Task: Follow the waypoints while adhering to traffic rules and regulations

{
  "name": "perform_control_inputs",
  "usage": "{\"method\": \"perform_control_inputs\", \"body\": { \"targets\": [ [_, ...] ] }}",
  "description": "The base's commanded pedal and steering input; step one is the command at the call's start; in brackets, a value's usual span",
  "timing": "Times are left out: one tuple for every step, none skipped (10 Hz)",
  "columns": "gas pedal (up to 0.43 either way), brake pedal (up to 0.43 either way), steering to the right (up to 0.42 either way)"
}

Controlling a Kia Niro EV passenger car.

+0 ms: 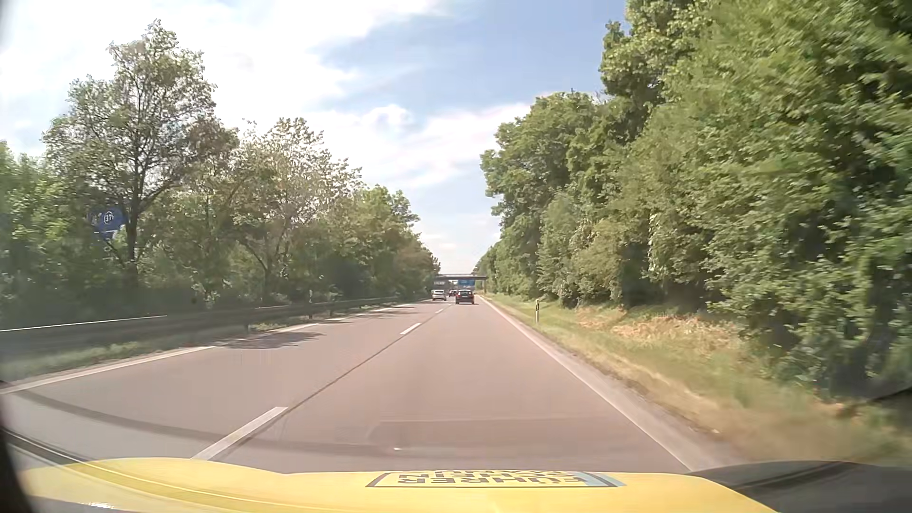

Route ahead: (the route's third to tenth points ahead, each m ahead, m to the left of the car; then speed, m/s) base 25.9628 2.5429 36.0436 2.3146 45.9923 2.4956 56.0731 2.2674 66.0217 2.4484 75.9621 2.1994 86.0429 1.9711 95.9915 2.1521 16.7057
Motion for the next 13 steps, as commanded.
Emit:
{"method": "perform_control_inputs", "body": {
  "targets": [
    [0.110,0.000,0.000],
    [0.110,0.000,-0.001],
    [0.110,0.000,-0.001],
    [0.110,0.000,-0.001],
    [0.110,0.000,0.000],
    [0.110,0.000,-0.001],
    [0.110,0.000,-0.001],
    [0.110,0.000,0.000],
    [0.110,0.000,0.000],
    [0.110,0.000,0.000],
    [0.110,0.000,-0.001],
    [0.110,0.000,-0.001],
    [0.110,0.000,0.000]
  ]
}}
